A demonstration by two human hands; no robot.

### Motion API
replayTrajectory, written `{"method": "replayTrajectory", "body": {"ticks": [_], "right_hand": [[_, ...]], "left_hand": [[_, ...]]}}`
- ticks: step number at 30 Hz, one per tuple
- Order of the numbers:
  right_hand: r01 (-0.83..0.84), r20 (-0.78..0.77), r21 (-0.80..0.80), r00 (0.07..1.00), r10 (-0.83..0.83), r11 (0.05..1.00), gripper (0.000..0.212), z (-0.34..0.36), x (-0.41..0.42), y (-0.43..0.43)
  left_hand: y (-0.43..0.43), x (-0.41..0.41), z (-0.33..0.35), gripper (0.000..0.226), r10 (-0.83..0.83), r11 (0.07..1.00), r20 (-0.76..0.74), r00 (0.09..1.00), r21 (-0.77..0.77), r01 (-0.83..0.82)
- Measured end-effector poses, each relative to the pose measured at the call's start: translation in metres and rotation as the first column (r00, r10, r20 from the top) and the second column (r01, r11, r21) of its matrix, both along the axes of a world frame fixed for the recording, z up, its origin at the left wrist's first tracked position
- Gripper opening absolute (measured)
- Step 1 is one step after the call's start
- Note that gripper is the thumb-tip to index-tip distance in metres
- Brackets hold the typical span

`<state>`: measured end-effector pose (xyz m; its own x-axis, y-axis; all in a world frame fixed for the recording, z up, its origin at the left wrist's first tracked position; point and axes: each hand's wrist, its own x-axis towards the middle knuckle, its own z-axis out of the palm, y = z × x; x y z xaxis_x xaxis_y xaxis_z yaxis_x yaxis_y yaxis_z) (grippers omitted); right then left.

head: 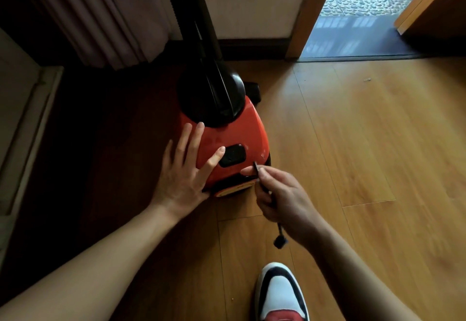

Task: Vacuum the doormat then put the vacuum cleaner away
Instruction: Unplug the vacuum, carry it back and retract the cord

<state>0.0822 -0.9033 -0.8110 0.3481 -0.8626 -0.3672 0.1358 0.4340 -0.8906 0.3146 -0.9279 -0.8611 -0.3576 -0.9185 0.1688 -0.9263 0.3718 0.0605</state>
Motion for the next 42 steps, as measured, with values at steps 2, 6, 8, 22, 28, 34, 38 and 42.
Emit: {"method": "replayTrajectory", "body": {"ticks": [2, 6, 8, 22, 28, 34, 38, 42], "right_hand": [[-0.015, -0.048, -0.04, 0.999, 0.013, 0.999, 0.033, -0.009, 0.014, 0.01], [-0.016, -0.068, -0.072, 0.998, 0.011, 0.997, 0.024, -0.032, 0.038, 0.025], [-0.019, -0.123, -0.116, 0.992, 0.004, 0.993, 0.023, -0.041, 0.048, 0.028], [-0.117, -0.309, -0.136, 0.948, 0.07, 0.984, 0.027, -0.076, 0.101, 0.023], [-0.302, -0.22, 0.122, 0.921, 0.323, 0.945, 0.026, -0.09, 0.094, 0.029], [-0.281, -0.441, 0.227, 0.824, 0.356, 0.933, 0.033, -0.101, 0.043, 0.013], [-0.304, -0.567, 0.123, 0.76, 0.318, 0.945, 0.038, -0.104, 0.008, -0.009], [-0.487, -0.624, 0.07, 0.66, 0.419, 0.871, 0.024, -0.107, -0.017, -0.02]], "left_hand": [[0.0, 0.0, 0.0, 0.119, 0.0, 1.0, 0.005, 1.0, 0.001, 0.0], [0.0, 0.008, 0.007, 0.104, -0.057, 0.997, -0.01, 0.998, 0.041, 0.058], [0.0, 0.014, 0.015, 0.092, -0.084, 0.994, -0.026, 0.996, 0.073, 0.085], [0.0, -0.001, 0.032, 0.084, 0.052, 0.993, -0.07, 0.996, 0.113, -0.044], [0.001, 0.001, 0.028, 0.097, 0.044, 0.993, -0.044, 0.998, 0.112, -0.039], [0.002, 0.0, 0.021, 0.108, 0.046, 0.994, -0.021, 0.999, 0.104, -0.043], [0.002, 0.0, 0.019, 0.105, 0.04, 0.996, -0.025, 0.999, 0.084, -0.038], [0.004, -0.001, 0.018, 0.104, 0.039, 0.996, -0.032, 0.999, 0.078, -0.036]]}}
